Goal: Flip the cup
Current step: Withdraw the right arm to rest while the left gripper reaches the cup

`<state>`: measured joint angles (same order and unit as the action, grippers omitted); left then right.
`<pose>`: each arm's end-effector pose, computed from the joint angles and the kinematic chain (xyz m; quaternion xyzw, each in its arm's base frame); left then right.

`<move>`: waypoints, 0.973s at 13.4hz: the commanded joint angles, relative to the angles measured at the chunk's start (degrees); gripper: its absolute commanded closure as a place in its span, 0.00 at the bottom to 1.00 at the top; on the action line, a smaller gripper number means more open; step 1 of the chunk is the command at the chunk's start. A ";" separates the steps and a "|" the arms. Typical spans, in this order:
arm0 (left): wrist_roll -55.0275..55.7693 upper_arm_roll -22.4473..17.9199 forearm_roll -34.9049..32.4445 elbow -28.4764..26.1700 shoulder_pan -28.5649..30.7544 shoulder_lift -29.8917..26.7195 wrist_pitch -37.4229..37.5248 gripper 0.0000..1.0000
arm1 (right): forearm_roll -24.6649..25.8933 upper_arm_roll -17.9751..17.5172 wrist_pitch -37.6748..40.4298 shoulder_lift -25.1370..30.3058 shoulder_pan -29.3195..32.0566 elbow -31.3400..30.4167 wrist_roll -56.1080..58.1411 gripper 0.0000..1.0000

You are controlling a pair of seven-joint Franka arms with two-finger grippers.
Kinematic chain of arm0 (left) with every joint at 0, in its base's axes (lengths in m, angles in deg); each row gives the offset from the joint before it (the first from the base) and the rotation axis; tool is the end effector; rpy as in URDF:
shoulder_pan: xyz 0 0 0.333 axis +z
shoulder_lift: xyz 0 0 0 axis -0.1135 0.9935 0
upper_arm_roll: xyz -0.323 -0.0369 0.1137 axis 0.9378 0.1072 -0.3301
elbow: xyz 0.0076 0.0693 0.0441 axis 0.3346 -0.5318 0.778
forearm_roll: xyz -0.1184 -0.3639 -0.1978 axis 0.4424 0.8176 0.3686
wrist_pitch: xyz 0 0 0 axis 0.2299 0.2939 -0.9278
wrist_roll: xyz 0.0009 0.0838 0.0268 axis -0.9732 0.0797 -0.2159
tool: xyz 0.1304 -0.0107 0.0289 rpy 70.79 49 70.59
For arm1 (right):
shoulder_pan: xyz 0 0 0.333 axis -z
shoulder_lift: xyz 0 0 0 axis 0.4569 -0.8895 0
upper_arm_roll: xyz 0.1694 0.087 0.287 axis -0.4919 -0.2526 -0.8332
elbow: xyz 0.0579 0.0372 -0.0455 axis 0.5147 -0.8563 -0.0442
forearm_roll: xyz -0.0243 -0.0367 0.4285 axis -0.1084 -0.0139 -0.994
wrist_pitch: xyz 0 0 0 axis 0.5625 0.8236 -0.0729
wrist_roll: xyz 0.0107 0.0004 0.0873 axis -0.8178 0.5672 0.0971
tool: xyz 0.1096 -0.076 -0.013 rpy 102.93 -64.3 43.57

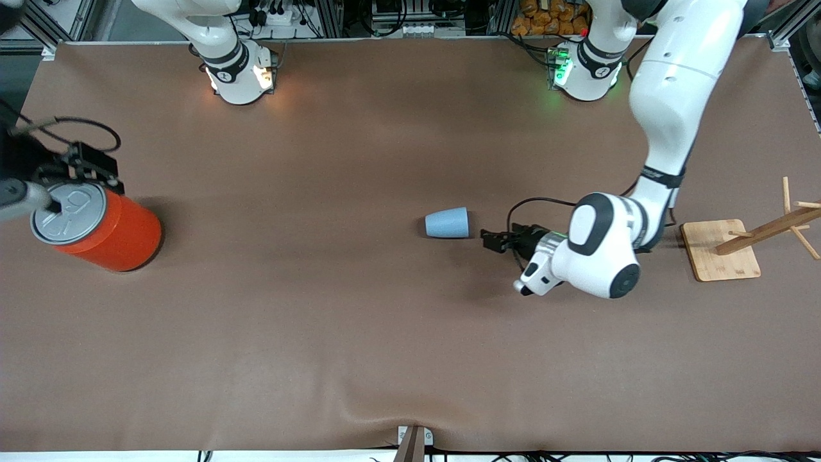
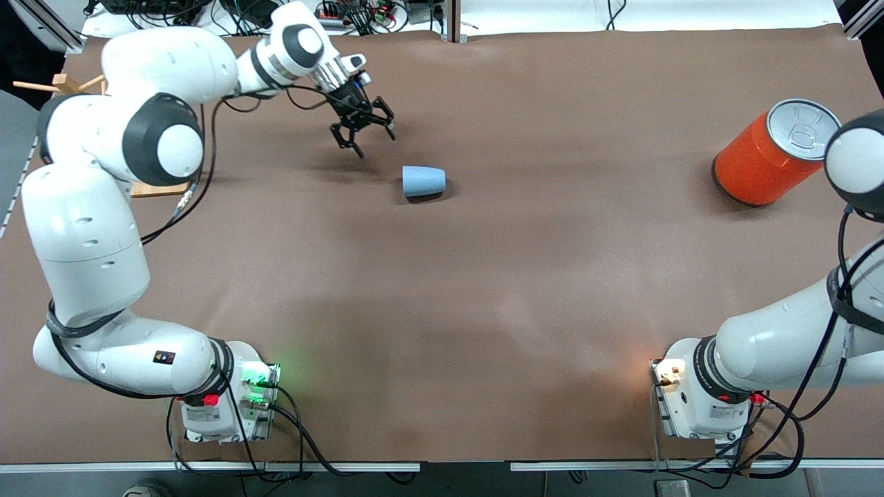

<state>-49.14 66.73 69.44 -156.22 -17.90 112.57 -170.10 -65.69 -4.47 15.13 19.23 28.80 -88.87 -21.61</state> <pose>0.6377 -0.3089 0.1925 0.9217 0.1188 -0.2949 0.2221 0.6339 0.0655 0.6975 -0.9981 -0.0569 0.0129 0.0190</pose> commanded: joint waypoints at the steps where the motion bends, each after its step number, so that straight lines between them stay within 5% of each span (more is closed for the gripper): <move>1: 3.91 -0.41 1.33 0.98 -4.16 2.70 -5.17 0.00 | -1.44 0.18 -1.52 10.44 -0.12 -13.10 -11.27 0.00; 5: 6.90 -0.41 1.25 0.89 -7.16 4.91 -8.88 0.00 | -1.53 2.28 -10.92 23.91 -0.29 -32.54 -9.97 0.00; 13: 11.91 -0.23 1.60 1.07 -8.13 4.82 -8.88 0.00 | -2.67 7.03 -10.41 20.06 -0.20 -25.98 -3.19 0.00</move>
<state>-39.25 66.70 69.85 -155.89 -25.45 117.48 -178.71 -67.40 2.16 2.84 41.08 28.48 -118.15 -25.63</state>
